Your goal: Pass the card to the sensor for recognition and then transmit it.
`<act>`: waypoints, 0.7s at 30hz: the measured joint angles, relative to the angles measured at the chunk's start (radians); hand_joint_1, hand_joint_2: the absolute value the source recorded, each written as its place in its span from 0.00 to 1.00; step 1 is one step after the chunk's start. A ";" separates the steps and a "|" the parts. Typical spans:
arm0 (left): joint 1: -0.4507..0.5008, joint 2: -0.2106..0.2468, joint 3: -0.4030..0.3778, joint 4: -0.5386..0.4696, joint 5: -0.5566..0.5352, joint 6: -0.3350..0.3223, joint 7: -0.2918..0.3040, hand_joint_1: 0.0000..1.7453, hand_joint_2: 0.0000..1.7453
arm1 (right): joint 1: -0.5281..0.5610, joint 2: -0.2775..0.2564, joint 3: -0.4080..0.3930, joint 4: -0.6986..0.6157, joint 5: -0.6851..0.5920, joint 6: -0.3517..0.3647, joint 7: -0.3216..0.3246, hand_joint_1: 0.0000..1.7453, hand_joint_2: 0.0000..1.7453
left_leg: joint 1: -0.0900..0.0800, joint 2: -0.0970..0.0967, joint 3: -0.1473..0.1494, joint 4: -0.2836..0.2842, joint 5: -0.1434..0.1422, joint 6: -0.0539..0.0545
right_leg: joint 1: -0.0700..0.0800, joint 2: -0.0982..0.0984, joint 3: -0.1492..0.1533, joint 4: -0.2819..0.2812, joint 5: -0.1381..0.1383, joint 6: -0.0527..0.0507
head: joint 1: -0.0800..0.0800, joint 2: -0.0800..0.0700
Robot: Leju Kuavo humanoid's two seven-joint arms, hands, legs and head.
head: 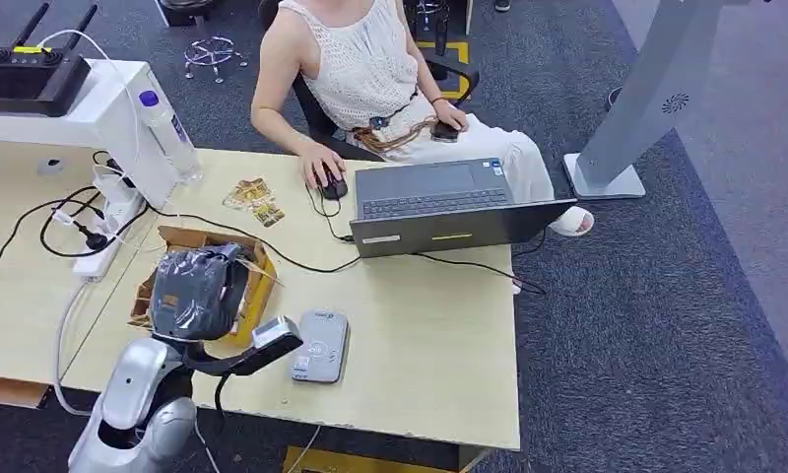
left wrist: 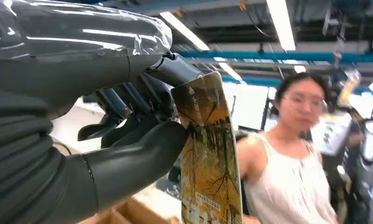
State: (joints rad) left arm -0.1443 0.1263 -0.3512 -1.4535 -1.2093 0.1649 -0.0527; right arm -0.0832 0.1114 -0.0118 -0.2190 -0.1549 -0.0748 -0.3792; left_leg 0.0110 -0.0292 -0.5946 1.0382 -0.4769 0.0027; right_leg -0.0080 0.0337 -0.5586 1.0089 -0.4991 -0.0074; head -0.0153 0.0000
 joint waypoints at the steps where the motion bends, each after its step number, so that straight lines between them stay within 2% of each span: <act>1: 0.000 -0.003 -0.013 0.017 -0.001 -0.007 0.009 1.00 1.00 | 0.000 0.000 -0.003 0.000 0.003 0.000 0.002 0.00 1.00 | 0.000 0.000 0.000 0.000 0.000 0.000 | 0.000 0.000 0.000 0.000 0.000 0.000 | 0.000 0.000; 6: -0.010 -0.026 -0.056 0.109 -0.018 -0.044 0.040 1.00 1.00 | -0.001 0.002 -0.010 0.000 0.019 0.000 0.015 0.00 1.00 | 0.000 0.000 0.001 0.000 0.000 0.000 | 0.000 0.000 0.000 0.000 0.000 0.000 | 0.000 0.000; 9: -0.028 -0.055 -0.072 0.192 -0.031 -0.039 0.059 1.00 1.00 | -0.004 0.004 -0.010 0.000 0.031 0.000 0.025 0.00 1.00 | 0.000 0.000 0.000 0.000 0.001 0.000 | 0.000 0.000 0.000 0.000 0.000 0.000 | 0.000 0.000; 14: -0.077 -0.107 -0.074 0.345 -0.024 -0.036 0.082 1.00 1.00 | -0.009 0.010 -0.010 -0.001 0.045 -0.002 0.043 0.00 1.00 | 0.000 0.000 0.000 0.000 0.001 0.000 | 0.000 0.000 0.000 0.000 0.000 0.000 | 0.000 0.000; 21: -0.117 -0.133 -0.074 0.495 -0.026 -0.060 0.113 1.00 1.00 | -0.009 0.011 -0.018 0.000 0.051 0.000 0.051 0.00 1.00 | 0.000 0.000 0.000 0.000 0.000 0.000 | 0.000 0.000 0.000 0.000 0.000 0.000 | 0.000 0.000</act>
State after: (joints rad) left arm -0.2612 -0.0069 -0.4253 -0.9582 -1.2352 0.1053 0.0607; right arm -0.0926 0.1221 -0.0301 -0.2193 -0.1041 -0.0752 -0.3284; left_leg 0.0112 -0.0294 -0.5944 1.0384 -0.4764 0.0023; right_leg -0.0079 0.0336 -0.5586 1.0093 -0.4987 -0.0078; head -0.0156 0.0000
